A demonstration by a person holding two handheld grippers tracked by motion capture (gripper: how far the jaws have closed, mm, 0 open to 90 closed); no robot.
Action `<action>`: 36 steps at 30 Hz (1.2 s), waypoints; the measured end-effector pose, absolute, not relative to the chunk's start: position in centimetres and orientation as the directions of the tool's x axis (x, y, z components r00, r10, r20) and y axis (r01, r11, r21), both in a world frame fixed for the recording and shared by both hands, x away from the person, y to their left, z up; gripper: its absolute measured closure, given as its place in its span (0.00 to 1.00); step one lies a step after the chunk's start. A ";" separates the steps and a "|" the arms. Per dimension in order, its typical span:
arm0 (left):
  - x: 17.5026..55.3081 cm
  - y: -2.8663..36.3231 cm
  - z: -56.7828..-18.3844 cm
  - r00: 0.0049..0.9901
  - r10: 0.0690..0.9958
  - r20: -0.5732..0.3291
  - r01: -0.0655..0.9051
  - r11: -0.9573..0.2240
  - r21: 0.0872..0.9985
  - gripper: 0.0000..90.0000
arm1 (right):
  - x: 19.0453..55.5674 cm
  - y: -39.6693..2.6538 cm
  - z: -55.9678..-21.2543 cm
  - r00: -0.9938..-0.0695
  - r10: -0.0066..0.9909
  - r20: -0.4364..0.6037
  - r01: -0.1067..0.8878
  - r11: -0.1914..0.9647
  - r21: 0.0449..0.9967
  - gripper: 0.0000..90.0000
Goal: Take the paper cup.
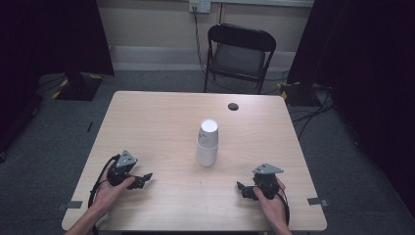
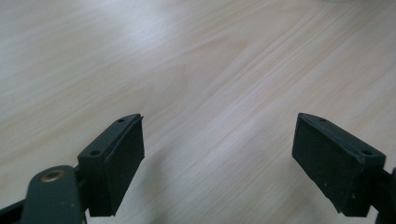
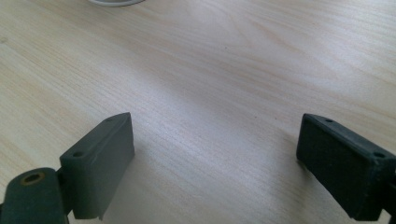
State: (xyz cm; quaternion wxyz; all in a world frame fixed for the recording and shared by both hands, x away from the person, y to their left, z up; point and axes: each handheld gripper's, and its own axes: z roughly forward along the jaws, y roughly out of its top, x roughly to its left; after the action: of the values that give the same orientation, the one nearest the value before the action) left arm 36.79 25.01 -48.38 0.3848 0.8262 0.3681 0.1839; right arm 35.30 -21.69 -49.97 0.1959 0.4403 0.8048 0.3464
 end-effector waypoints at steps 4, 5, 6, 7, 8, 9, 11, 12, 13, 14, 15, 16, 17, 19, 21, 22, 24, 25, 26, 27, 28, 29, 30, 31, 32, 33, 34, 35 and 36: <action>36.3 24.4 -47.8 0.689 0.725 0.025 0.449 -0.453 0.770 0.20 | 35.3 -21.7 -50.0 -0.535 0.845 -0.011 0.573 0.372 0.730 0.12; 36.3 24.4 -47.8 0.689 0.725 0.025 0.449 -0.453 0.770 0.20 | 35.3 -21.7 -50.0 -0.535 0.845 -0.011 0.573 0.372 0.730 0.12; 36.1 24.3 -47.7 0.700 0.714 0.015 0.447 -0.455 0.770 0.20 | 35.3 -21.7 -50.0 -0.535 0.845 -0.011 0.573 0.372 0.730 0.12; 36.0 24.3 -47.6 0.705 0.709 0.008 0.449 -0.455 0.769 0.20 | 35.3 -21.7 -50.0 -0.535 0.845 -0.011 0.573 0.372 0.730 0.12; 35.9 24.3 -47.5 0.702 0.713 -0.001 0.455 -0.446 0.770 0.21 | 35.3 -21.7 -50.0 -0.535 0.845 -0.010 0.573 0.372 0.730 0.12; 35.8 24.2 -47.4 0.698 0.716 -0.014 0.469 -0.442 0.765 0.21 | 35.3 -21.7 -50.0 -0.535 0.845 -0.011 0.573 0.372 0.730 0.12; 35.8 24.2 -47.3 0.695 0.717 -0.055 0.496 -0.422 0.759 0.22 | 35.3 -21.7 -50.0 -0.535 0.845 -0.010 0.573 0.372 0.730 0.12; 35.7 24.1 -47.1 0.701 0.711 -0.061 0.493 -0.420 0.762 0.22 | 35.3 -21.7 -50.0 -0.538 0.843 -0.009 0.572 0.373 0.730 0.12; 35.6 24.0 -46.9 0.707 0.705 -0.060 0.483 -0.419 0.769 0.23 | 35.4 -21.7 -50.0 -0.539 0.842 -0.009 0.572 0.374 0.730 0.12; 35.5 23.9 -46.8 0.711 0.702 -0.048 0.474 -0.427 0.770 0.24 | 35.4 -21.7 -50.0 -0.541 0.841 -0.009 0.571 0.375 0.730 0.12; 35.5 23.7 -46.6 0.715 0.697 -0.049 0.466 -0.423 0.777 0.24 | 35.4 -21.7 -50.0 -0.541 0.841 -0.009 0.571 0.375 0.730 0.12; 35.5 23.6 -46.4 0.722 0.690 -0.054 0.459 -0.419 0.783 0.24 | 35.4 -21.7 -50.0 -0.541 0.841 -0.009 0.571 0.376 0.730 0.12; 35.6 23.4 -46.3 0.726 0.684 -0.070 0.459 -0.406 0.790 0.24 | 35.4 -21.7 -50.0 -0.541 0.841 -0.009 0.571 0.376 0.730 0.12; 35.5 22.9 -46.0 0.736 0.675 -0.050 0.439 -0.420 0.794 0.27 | 35.4 -21.7 -50.0 -0.541 0.841 -0.010 0.571 0.376 0.730 0.12; 35.5 22.3 -45.7 0.749 0.661 -0.048 0.425 -0.424 0.800 0.27 | 35.4 -21.7 -50.0 -0.541 0.841 -0.010 0.571 0.376 0.730 0.12; 35.5 22.1 -45.5 0.754 0.656 -0.039 0.414 -0.427 0.804 0.27 | 35.4 -21.7 -50.0 -0.541 0.841 -0.010 0.571 0.376 0.730 0.12; 35.5 21.4 -45.0 0.766 0.642 -0.025 0.385 -0.429 0.817 0.27 | 35.4 -21.7 -50.0 -0.541 0.841 -0.010 0.571 0.376 0.730 0.12; 35.5 21.1 -44.8 0.772 0.635 -0.024 0.375 -0.425 0.824 0.27 | 35.4 -21.7 -50.0 -0.541 0.841 -0.009 0.571 0.376 0.730 0.12; 35.5 20.9 -44.7 0.775 0.631 -0.018 0.365 -0.424 0.829 0.27 | 35.4 -21.7 -50.0 -0.541 0.841 -0.010 0.571 0.376 0.730 0.12; 35.5 20.9 -44.7 0.775 0.631 -0.018 0.365 -0.424 0.829 0.27 | 35.4 -21.7 -50.0 -0.541 0.841 -0.010 0.571 0.376 0.730 0.12; 35.6 20.3 -44.4 0.787 0.617 -0.011 0.348 -0.429 0.834 0.27 | 35.4 -21.7 -50.0 -0.541 0.841 -0.010 0.571 0.376 0.730 0.12; 35.6 20.3 -44.4 0.787 0.617 -0.011 0.348 -0.429 0.834 0.28 | 35.4 -21.7 -50.0 -0.541 0.841 -0.010 0.571 0.376 0.730 0.12; 35.9 19.6 -44.1 0.789 0.613 -0.041 0.355 -0.401 0.844 0.28 | 35.4 -21.7 -50.0 -0.541 0.841 -0.010 0.571 0.376 0.730 0.12; 35.9 19.6 -44.1 0.789 0.613 -0.041 0.355 -0.401 0.844 0.28 | 35.4 -21.7 -50.0 -0.541 0.841 -0.010 0.571 0.376 0.730 0.12; 36.1 19.1 -44.0 0.792 0.607 -0.069 0.363 -0.378 0.852 0.28 | 35.4 -21.7 -50.0 -0.541 0.841 -0.010 0.571 0.376 0.730 0.12; 36.3 18.3 -43.6 0.796 0.603 -0.055 0.340 -0.370 0.865 0.29 | 35.4 -21.7 -50.0 -0.541 0.841 -0.010 0.571 0.376 0.730 0.12; 36.3 17.9 -43.4 0.802 0.596 -0.048 0.332 -0.377 0.865 0.29 | 35.4 -21.7 -50.0 -0.541 0.841 -0.010 0.571 0.376 0.730 0.12; 36.4 17.5 -43.2 0.805 0.591 -0.045 0.323 -0.375 0.869 0.29 | 35.4 -21.7 -50.0 -0.541 0.841 -0.010 0.571 0.376 0.730 0.12; 36.5 17.1 -43.0 0.807 0.588 -0.045 0.319 -0.372 0.872 0.29 | 35.4 -21.7 -50.0 -0.541 0.841 -0.010 0.571 0.376 0.730 0.12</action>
State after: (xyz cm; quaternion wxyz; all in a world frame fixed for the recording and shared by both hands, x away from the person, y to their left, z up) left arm 36.48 17.13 -43.02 0.4868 0.8165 0.2779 0.1383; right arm 35.40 -21.72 -49.96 0.1945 0.4377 0.8063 0.3471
